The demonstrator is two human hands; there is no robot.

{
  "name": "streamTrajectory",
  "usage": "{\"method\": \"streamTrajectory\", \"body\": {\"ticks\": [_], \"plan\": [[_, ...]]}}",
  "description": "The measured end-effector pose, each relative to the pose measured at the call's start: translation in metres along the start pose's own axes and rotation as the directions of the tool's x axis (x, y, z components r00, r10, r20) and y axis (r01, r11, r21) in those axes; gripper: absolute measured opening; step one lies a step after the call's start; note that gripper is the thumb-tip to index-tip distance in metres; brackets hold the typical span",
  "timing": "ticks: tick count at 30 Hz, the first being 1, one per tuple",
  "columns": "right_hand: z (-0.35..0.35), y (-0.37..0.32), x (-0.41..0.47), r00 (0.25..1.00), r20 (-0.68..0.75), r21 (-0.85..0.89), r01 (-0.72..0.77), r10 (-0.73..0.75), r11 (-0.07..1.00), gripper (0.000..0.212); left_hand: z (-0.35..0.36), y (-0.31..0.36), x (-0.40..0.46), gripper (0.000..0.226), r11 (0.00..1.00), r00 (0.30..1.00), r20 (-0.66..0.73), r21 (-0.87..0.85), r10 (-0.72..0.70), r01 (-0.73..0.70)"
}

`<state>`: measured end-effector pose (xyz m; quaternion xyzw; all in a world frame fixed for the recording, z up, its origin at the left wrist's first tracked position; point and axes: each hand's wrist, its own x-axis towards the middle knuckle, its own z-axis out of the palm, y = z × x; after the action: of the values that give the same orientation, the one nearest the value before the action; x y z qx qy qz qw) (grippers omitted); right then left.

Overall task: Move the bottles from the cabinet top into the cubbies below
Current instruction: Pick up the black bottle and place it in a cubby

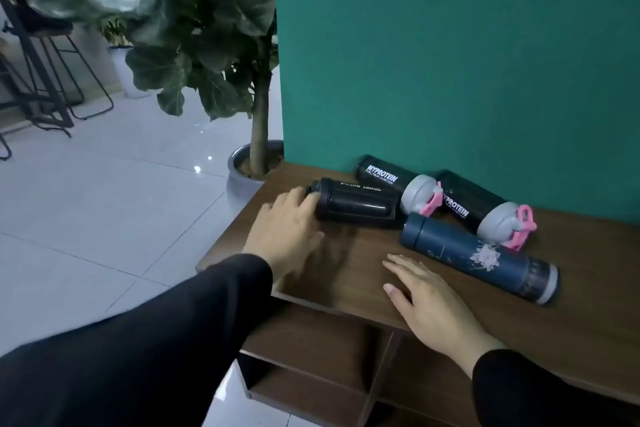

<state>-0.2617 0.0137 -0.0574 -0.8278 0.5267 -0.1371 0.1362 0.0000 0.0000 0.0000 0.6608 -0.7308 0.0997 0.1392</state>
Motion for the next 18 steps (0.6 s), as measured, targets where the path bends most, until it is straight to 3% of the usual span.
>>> {"method": "streamTrajectory", "body": {"ticks": [6, 10, 12, 15, 18], "plan": [[0.006, 0.005, 0.011, 1.000, -0.025, -0.023, -0.005, 0.004, 1.000, 0.058, 0.019, -0.013, 0.086, 0.108, 0.989, 0.981, 0.181, 0.115, 0.073, -0.095], [0.007, 0.009, 0.012, 1.000, -0.030, -0.030, -0.001, 0.000, 1.000, 0.058, 0.027, -0.012, 0.105, 0.098, 0.994, 0.944, 0.323, 0.055, 0.069, -0.091], [0.007, 0.008, 0.011, 0.999, -0.043, -0.008, 0.013, -0.013, 1.000, 0.057, 0.031, -0.011, 0.099, 0.086, 0.996, 0.951, 0.298, 0.011, 0.083, -0.090], [0.002, 0.003, 0.005, 0.994, -0.101, 0.089, 0.054, -0.045, 0.995, 0.054, 0.025, -0.015, 0.078, 0.086, 0.996, 0.967, 0.238, -0.012, 0.094, -0.094], [-0.011, -0.017, 0.000, 0.948, -0.300, 0.141, 0.149, -0.101, 0.979, 0.057, 0.002, -0.029, 0.049, 0.087, 0.983, 0.976, 0.122, 0.020, 0.178, -0.182]]}}
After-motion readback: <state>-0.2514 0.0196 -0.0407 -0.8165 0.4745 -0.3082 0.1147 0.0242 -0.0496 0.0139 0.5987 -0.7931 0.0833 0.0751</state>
